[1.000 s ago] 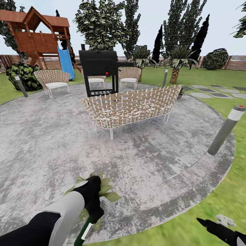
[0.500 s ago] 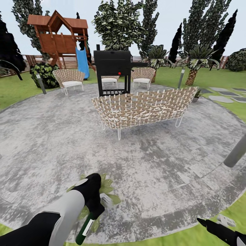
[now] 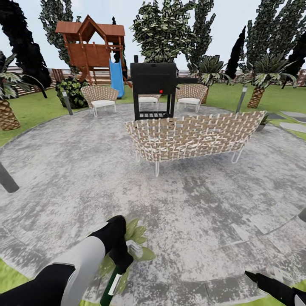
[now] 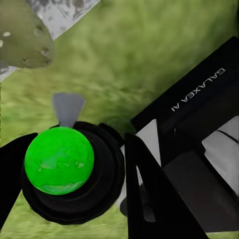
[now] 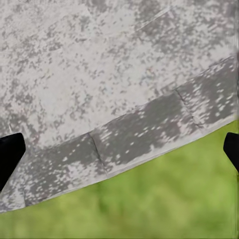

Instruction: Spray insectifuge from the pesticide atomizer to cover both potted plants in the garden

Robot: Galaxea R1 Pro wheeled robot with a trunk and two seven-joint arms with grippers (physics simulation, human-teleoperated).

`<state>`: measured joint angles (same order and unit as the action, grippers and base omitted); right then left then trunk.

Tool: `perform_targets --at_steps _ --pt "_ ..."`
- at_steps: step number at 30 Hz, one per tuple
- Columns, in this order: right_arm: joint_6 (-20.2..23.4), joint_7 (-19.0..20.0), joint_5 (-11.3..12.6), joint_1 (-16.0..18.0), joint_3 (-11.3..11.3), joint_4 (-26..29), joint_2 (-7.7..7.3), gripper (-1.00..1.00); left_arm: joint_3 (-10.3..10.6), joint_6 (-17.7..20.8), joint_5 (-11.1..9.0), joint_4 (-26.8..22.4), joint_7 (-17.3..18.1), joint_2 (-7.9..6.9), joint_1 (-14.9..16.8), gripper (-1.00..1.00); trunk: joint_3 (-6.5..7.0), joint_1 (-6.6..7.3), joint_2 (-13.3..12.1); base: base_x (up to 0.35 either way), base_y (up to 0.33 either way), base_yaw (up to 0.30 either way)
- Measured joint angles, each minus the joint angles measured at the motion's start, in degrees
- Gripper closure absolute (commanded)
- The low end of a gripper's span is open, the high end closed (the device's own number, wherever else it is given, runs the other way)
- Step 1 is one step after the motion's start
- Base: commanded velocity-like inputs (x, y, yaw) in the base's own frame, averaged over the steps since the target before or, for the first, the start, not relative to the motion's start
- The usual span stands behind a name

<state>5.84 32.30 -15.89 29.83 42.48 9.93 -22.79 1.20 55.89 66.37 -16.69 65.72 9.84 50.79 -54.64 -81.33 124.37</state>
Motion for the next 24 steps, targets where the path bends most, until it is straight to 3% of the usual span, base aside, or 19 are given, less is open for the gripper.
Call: perform_targets --at_steps 10,20,24 --pt "0.0 0.0 0.0 0.0 0.0 0.0 0.0 -1.0 0.0 0.0 -0.1 0.1 0.0 0.0 0.0 1.0 0.0 -0.01 0.0 0.197 -0.272 0.027" --pt "0.0 0.0 0.0 0.0 0.0 0.0 0.01 -1.0 0.0 -0.1 -0.1 0.2 0.0 -0.01 0.0 1.0 0.0 -0.03 0.0 0.008 -0.022 0.269" --pt "0.0 0.0 0.0 0.0 0.0 0.0 0.0 -1.0 0.0 -0.1 -0.1 0.2 0.0 0.0 0.0 1.0 0.0 -0.03 0.0 0.002 -0.003 0.064"
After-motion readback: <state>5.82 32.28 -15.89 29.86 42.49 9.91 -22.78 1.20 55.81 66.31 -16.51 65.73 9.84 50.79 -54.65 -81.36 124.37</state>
